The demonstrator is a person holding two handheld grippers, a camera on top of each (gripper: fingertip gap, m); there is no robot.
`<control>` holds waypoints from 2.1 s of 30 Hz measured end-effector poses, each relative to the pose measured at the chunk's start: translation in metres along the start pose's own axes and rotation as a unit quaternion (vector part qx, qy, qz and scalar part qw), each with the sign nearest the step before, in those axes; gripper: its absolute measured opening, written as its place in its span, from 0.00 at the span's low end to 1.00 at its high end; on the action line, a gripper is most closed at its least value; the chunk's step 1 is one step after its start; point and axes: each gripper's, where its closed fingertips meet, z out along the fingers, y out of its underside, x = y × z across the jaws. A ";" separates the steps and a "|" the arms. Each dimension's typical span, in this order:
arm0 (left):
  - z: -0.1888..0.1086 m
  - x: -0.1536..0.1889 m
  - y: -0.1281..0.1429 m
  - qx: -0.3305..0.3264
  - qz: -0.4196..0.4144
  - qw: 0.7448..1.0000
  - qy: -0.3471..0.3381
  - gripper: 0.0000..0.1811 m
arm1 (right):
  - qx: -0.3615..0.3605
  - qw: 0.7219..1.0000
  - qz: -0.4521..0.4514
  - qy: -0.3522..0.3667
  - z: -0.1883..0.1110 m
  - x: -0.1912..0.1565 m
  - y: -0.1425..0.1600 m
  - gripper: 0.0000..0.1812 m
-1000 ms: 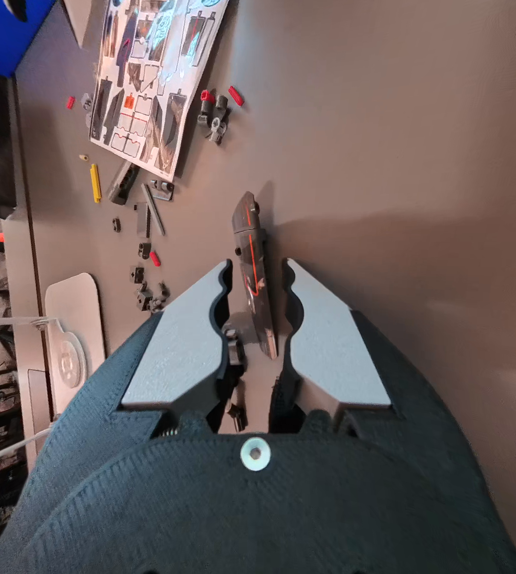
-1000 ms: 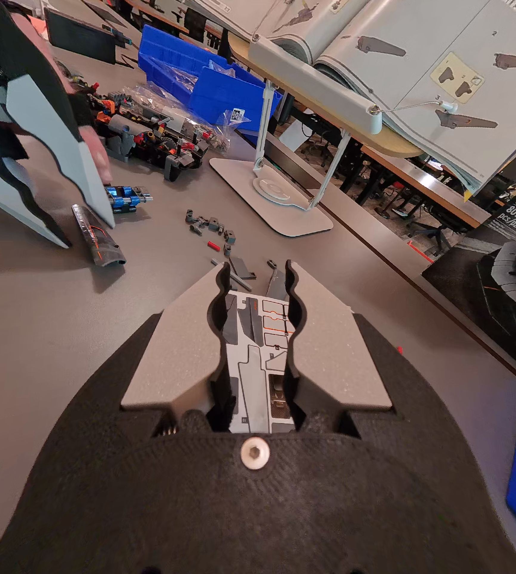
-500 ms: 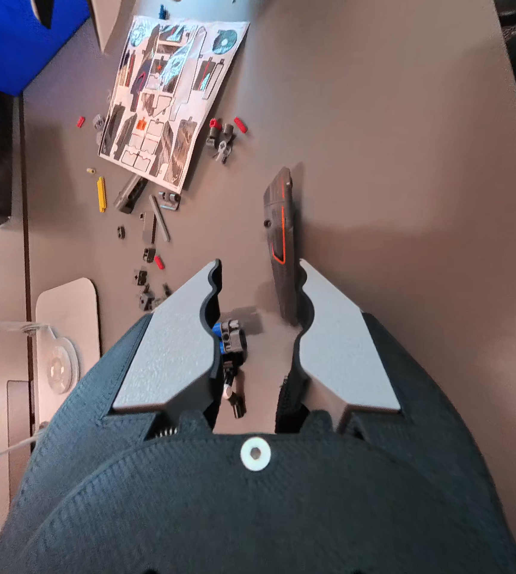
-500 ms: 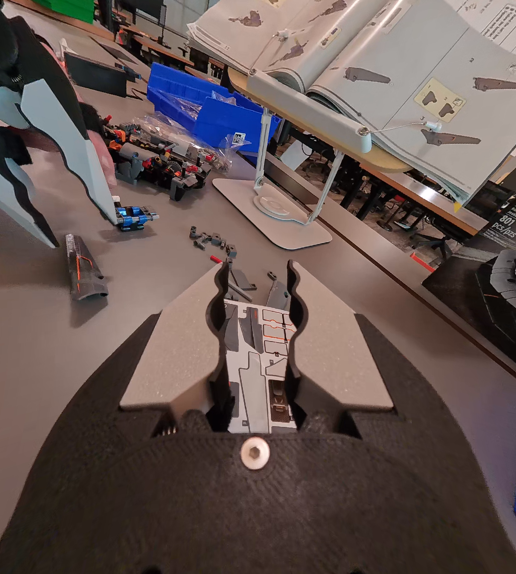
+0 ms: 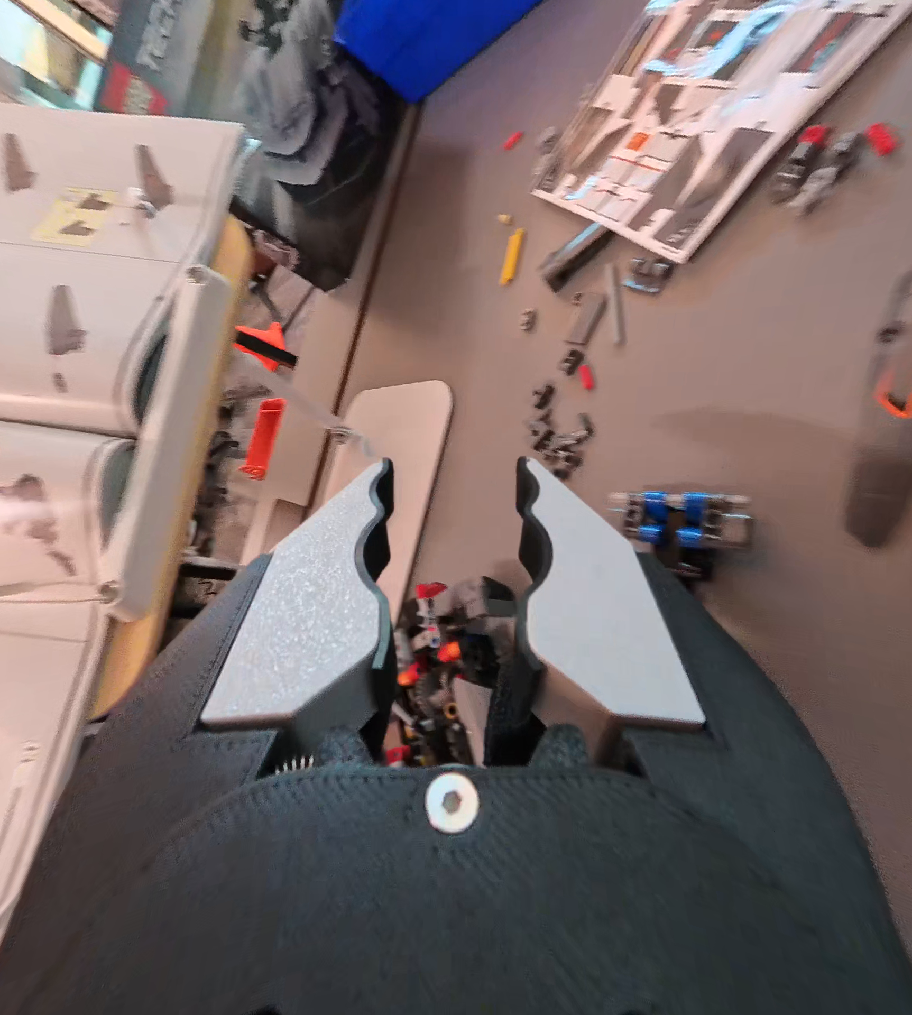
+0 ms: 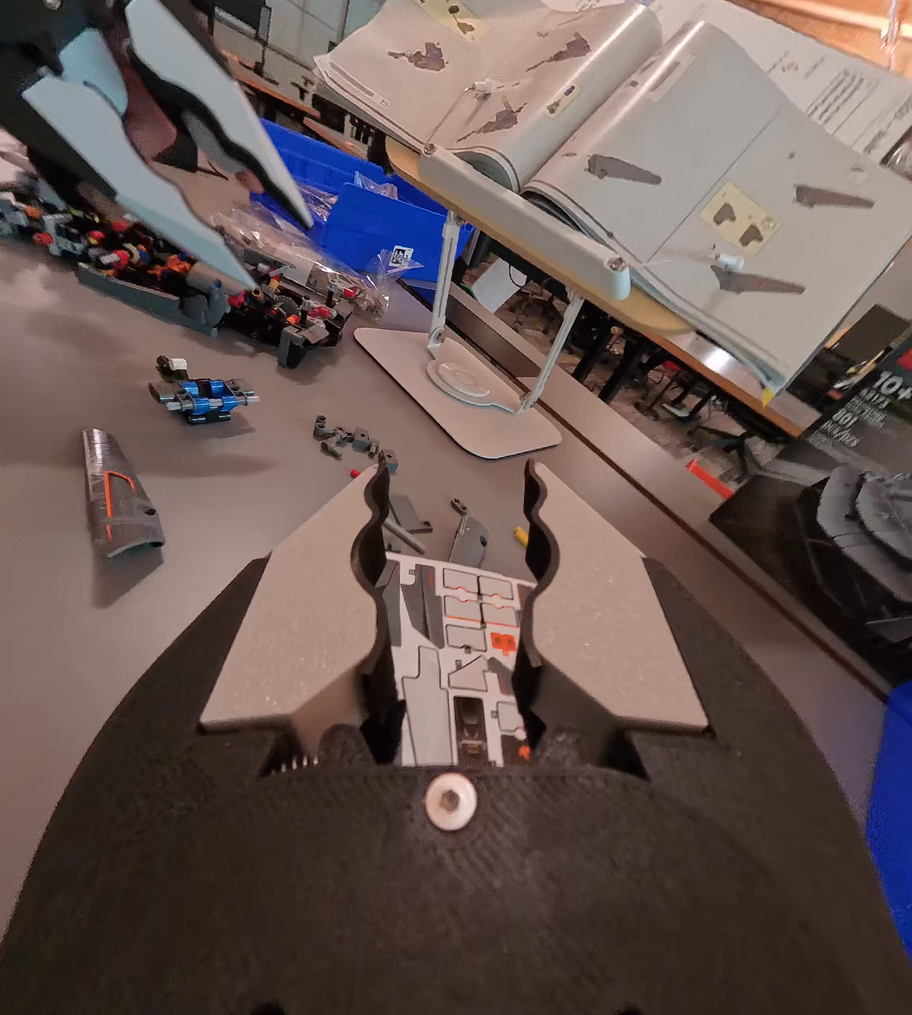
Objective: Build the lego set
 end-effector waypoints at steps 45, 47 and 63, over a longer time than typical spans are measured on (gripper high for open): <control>0.133 -0.203 -0.020 -0.068 0.013 0.973 -0.219 0.00 | -0.207 0.927 -0.292 -0.116 0.221 0.154 -0.058 0.21; 0.133 -0.203 -0.020 -0.069 0.012 0.973 -0.218 0.00 | -0.220 0.924 -0.279 -0.141 0.216 0.153 -0.055 0.23; 0.134 -0.201 -0.020 -0.069 0.004 0.973 -0.220 0.00 | -0.279 0.912 -0.266 -0.140 0.203 0.143 -0.003 0.00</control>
